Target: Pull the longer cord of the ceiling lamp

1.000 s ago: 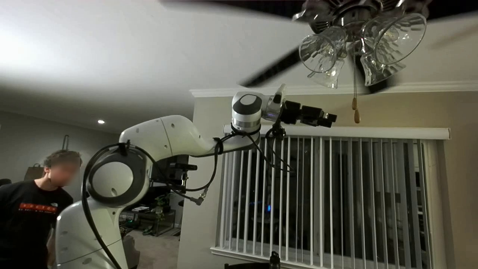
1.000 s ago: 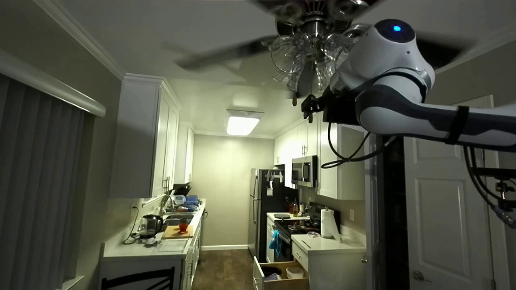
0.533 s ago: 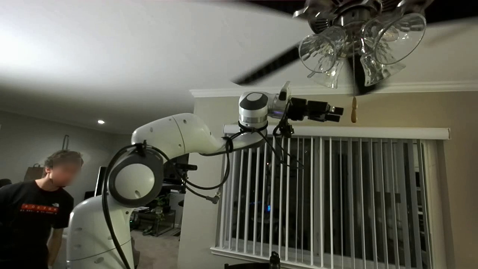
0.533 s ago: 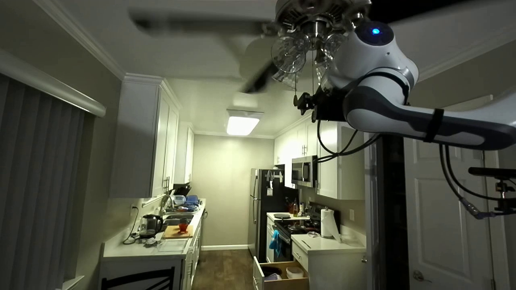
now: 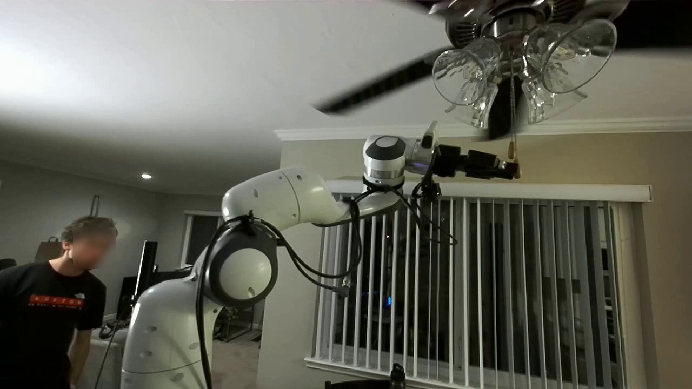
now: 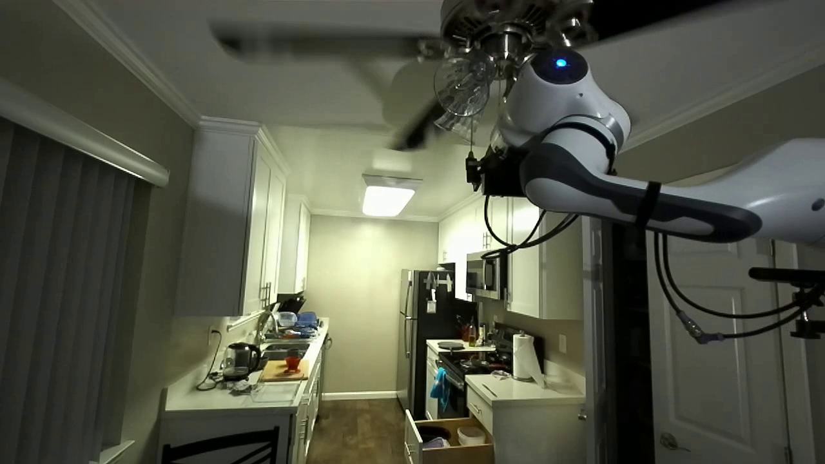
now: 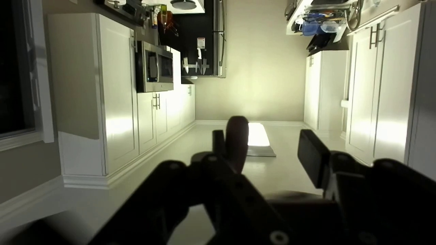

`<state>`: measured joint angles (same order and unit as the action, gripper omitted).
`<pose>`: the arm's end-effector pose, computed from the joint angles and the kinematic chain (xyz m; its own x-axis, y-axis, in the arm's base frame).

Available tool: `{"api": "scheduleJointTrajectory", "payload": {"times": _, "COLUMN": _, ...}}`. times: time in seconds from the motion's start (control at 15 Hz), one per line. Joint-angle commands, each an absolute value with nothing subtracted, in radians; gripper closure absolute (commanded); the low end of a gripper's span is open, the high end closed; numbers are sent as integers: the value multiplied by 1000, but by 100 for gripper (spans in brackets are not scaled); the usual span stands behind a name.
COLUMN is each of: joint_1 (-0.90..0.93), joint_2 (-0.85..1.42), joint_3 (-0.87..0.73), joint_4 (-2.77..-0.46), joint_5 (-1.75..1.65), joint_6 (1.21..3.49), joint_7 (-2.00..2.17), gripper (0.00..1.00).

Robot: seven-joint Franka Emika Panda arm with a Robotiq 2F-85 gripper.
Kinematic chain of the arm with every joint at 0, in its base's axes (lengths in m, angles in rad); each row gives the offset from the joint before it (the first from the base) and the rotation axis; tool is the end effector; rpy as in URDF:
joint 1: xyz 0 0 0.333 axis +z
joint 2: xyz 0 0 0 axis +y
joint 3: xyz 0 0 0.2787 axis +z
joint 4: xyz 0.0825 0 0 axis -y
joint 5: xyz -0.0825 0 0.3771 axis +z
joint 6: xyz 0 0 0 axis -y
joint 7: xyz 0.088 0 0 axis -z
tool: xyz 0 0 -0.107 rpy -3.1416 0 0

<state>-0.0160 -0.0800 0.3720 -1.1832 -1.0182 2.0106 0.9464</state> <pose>0.4697 0.1374 0.8882 0.1652 -0.1368 0.9767 -0.5392 -0.8417 -0.0267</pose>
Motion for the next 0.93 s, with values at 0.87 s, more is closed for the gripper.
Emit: {"api": "scheduleJointTrajectory", "payload": {"times": 0.87, "joint_1": -13, "joint_2": -14, "joint_3": 361, "joint_4": -1114, "joint_5": -1004, "joint_6": 1863, "joint_7": 928, "gripper": 96}}
